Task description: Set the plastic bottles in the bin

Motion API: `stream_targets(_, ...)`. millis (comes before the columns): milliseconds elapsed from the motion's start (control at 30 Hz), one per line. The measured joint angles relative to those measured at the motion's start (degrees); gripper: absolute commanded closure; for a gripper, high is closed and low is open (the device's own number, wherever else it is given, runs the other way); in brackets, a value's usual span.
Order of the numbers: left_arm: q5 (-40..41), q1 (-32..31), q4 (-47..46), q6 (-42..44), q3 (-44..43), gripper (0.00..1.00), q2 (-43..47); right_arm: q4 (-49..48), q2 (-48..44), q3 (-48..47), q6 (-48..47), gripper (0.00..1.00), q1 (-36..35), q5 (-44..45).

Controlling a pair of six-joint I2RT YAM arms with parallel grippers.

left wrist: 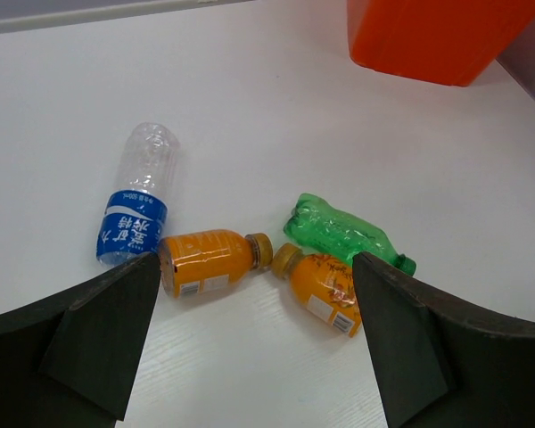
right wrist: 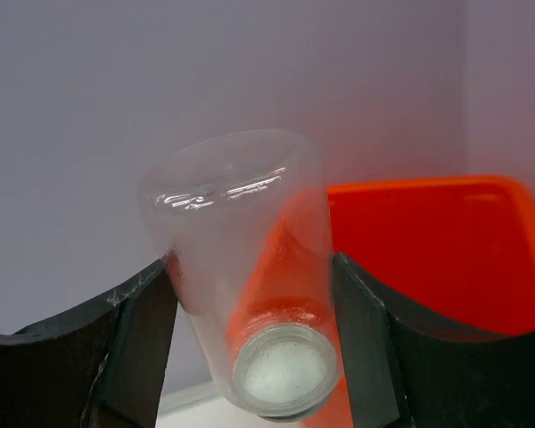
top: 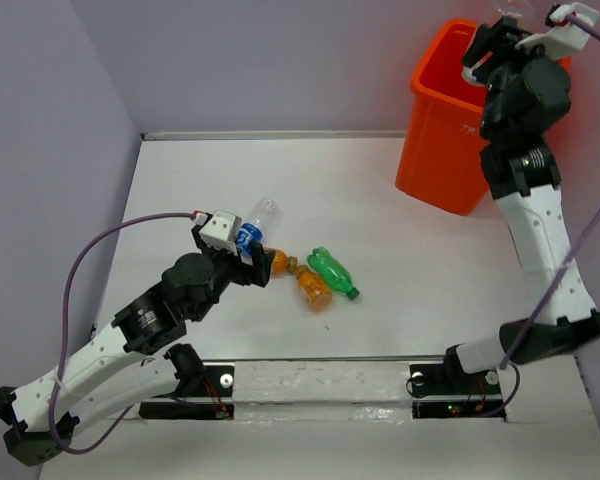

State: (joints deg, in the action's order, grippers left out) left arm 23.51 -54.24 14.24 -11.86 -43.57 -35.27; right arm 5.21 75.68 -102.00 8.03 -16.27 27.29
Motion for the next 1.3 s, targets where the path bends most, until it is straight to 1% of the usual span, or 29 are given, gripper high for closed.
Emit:
stream_targets(33,0.31,-0.02,0.17,-0.04,0.0,0.01,-0.2,-1.11,4.24,-3.58,-1.57,0.55,2.29,1.05)
stream_targets(100,0.63,0.0,0.28,-0.07,0.02,0.01,-0.24,-3.37,11.5,-9.09,-4.72,0.24,6.32,2.89)
stream_targets(133,0.72,0.0,0.28,-0.07,0.02,0.01,-0.31,-3.76,14.6,-10.73,-6.64,0.01,7.87,3.76)
stream_targets(267,0.81,0.0,0.31,-0.15,0.02,0.01,-0.63,-3.61,22.82,-12.5,-13.05,0.0,11.41,5.27)
stream_targets(333,0.96,0.0,0.31,-0.22,0.04,0.01,-0.66,-1.86,25.22,-13.42,-14.25,0.01,11.74,5.2)
stream_targets(367,1.01,0.02,0.31,-0.24,0.04,0.01,-0.7,0.48,26.16,-14.51,-14.23,0.07,11.72,4.57)
stream_targets(433,1.03,0.37,0.28,-0.24,0.04,0.01,-1.05,4.09,25.64,-14.86,-12.52,0.13,11.54,1.77)
stream_targets(467,0.98,0.63,0.26,-0.26,0.04,0.01,-1.38,5.99,24.37,-14.73,-10.93,0.16,11.28,-0.66)
stream_targets(533,0.79,1.57,0.24,-0.31,0.04,0.01,-2.36,7.1,18.8,-9.25,-7.37,0.18,9.9,-6.01)
stream_targets(567,0.66,2.12,0.24,-0.35,0.04,0.01,-2.82,7.85,13.42,-3.98,-4.83,0.21,8.11,-8.96)
stream_targets(600,0.42,3.08,0.2,-0.42,0.04,0.01,-3.58,7.67,9.25,0.24,-3.08,0.21,6.19,-11.02)
stream_targets(633,0.11,3.74,0.17,-0.48,0.04,0.01,-4.15,6.25,5.66,5.35,-1.55,0.23,3.82,-12.98)
stream_targets(700,-0.33,4.98,0.17,-0.55,0.04,0.01,-5.09,5.46,-4.42,18.34,1.27,0.28,-5.33,-18.14)
stream_targets(733,-0.48,5.62,0.15,-0.7,0.04,0.01,-5.9,4.5,-6.58,21.92,2.27,0.29,-8.26,-19.69)
stream_targets(800,-1.05,6.14,0.17,-1.16,0.04,0.01,-7.15,3.32,-9.35,30.36,4.81,0.29,-12.7,-24.63)
stream_targets(833,-1.42,6.27,0.17,-1.44,0.04,0.01,-7.67,3.28,-9.03,33.42,5.84,0.27,-13.49,-26.67)
stream_targets(867,-1.95,6.36,0.2,-2.19,0.04,0.01,-8.04,3.08,-8.52,35.89,6.36,0.2,-13.86,-28.22)
stream_targets(933,-2.49,6.36,0.17,-3.28,0.04,0.01,-8.24,3.8,-4.37,42.07,7.54,0.14,-15.67,-31.19)
stream_targets(967,-2.56,6.36,0.17,-4.0,0.04,0.01,-8.22,4.48,-2.8,43.74,7.67,0.1,-16.35,-32.13)
stream_targets(1100,-2.71,6.36,0.2,-8.44,0.04,0.01,-8.02,7.56,2.8,49.44,8.31,0.1,-21.2,-34.45)
stream_targets(1200,-3.78,6.36,0.15,-11.74,0.07,0.01,-7.58,7.78,4.59,50.01,8.22,0.11,-23.28,-35.52)
stream_targets(1300,-7.26,6.4,-2.38,-16.7,2.69,0.01,-6.34,7.41,5.31,50.03,8.17,0.11,-23.61,-35.98)
